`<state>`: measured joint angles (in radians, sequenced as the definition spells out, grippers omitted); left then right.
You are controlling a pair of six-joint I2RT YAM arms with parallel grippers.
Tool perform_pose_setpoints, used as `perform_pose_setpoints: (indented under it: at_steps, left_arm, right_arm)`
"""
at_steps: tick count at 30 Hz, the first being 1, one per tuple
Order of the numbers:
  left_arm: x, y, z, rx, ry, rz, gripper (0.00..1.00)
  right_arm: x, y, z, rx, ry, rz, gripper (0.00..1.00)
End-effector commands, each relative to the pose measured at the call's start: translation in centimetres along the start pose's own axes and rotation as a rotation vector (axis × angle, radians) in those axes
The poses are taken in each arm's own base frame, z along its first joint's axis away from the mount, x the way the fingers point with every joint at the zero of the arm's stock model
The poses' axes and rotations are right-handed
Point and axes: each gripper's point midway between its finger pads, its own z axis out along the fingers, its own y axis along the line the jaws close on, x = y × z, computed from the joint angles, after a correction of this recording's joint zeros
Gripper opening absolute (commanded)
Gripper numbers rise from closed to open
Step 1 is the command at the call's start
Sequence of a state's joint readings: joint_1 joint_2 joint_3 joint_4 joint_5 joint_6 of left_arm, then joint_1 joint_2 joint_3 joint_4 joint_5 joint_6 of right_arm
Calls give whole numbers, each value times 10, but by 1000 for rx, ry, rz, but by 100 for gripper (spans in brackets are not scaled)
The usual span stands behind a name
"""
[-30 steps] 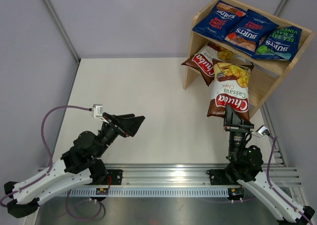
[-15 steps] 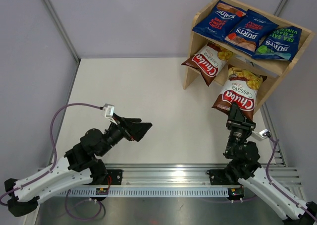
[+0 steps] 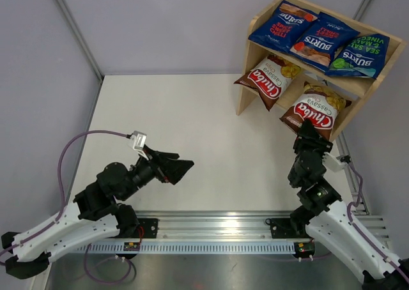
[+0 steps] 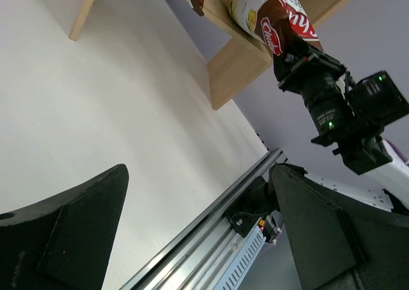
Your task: Place and organize the chips bags onto the shelf
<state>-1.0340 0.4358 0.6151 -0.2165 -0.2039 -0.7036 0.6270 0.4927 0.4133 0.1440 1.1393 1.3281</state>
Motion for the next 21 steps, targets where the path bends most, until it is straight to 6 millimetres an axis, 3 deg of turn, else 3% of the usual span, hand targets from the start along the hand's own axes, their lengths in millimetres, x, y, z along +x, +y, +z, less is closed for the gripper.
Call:
perform_pose_setpoints:
  at_steps: [1,5,8,14,18,21]
  left_arm:
    - [-5,-11,-8,34,28,33,99]
    - [-6,-11,-16,40,30,42,99]
    - [-12,-10,-23,39,8,53,99]
    - [-19,-8,-33,33,-15,62,99]
    - [-20,-7,-37,33,-20,63,99]
    - [-20,-5,-38,28,-23,63,99]
  right_arm:
    - [-1,-16,21,113,-13,28,29]
    - [2,-9,36,124,5,14,27]
    - [4,-9,40,139,-1,-19,31]
    - [1,-35,49,214,6,-69,32]
    - [1,-48,51,269,0,-93,41]
    - [-6,-58,55,304,-47,-105,42]
